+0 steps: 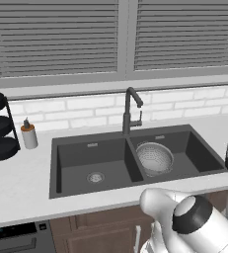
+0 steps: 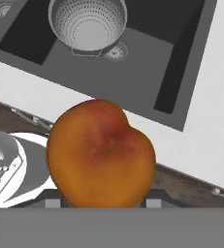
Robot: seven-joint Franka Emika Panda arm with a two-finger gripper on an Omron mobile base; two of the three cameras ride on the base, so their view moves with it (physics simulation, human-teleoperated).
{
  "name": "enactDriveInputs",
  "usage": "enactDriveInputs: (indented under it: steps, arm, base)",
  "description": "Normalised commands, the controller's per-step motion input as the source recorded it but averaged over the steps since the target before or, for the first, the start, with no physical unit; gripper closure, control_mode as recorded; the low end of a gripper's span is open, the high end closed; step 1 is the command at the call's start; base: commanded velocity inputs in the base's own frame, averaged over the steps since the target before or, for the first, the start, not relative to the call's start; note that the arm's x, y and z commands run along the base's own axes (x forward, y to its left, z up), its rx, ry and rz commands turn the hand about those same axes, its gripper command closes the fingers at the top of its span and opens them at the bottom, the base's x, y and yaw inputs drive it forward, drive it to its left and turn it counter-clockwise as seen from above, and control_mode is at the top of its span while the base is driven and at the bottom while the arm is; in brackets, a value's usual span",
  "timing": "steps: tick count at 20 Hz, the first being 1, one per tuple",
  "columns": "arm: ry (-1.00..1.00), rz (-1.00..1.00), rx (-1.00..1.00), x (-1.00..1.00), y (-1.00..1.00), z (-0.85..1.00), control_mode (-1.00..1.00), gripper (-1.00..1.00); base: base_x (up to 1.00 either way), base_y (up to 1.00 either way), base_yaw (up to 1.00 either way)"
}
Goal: Put the colander in the sink, put the peach in the colander, and turn on the sink faucet and pour water over the colander.
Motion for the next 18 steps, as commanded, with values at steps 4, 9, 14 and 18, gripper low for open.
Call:
enactDriveInputs:
  steps: [4,9,14,18]
  arm:
    - [0.14,0.16,0.00,0.01,0.90,0.26,-1.00,1.00]
    - [0.13,0.17,0.04,0.08,0.83,0.19,-1.00,1.00]
    - [0.16,0.19,0.13,0.33,0.59,0.10,-1.00,1.00]
    - [0.13,0.17,0.19,0.45,0.40,0.00,-1.00,1.00]
  base:
    - [0.00,0.00,0.00]
    - [0.00,0.00,0.00]
    - [0.00,0.00,0.00]
    - [0.00,0.00,0.00]
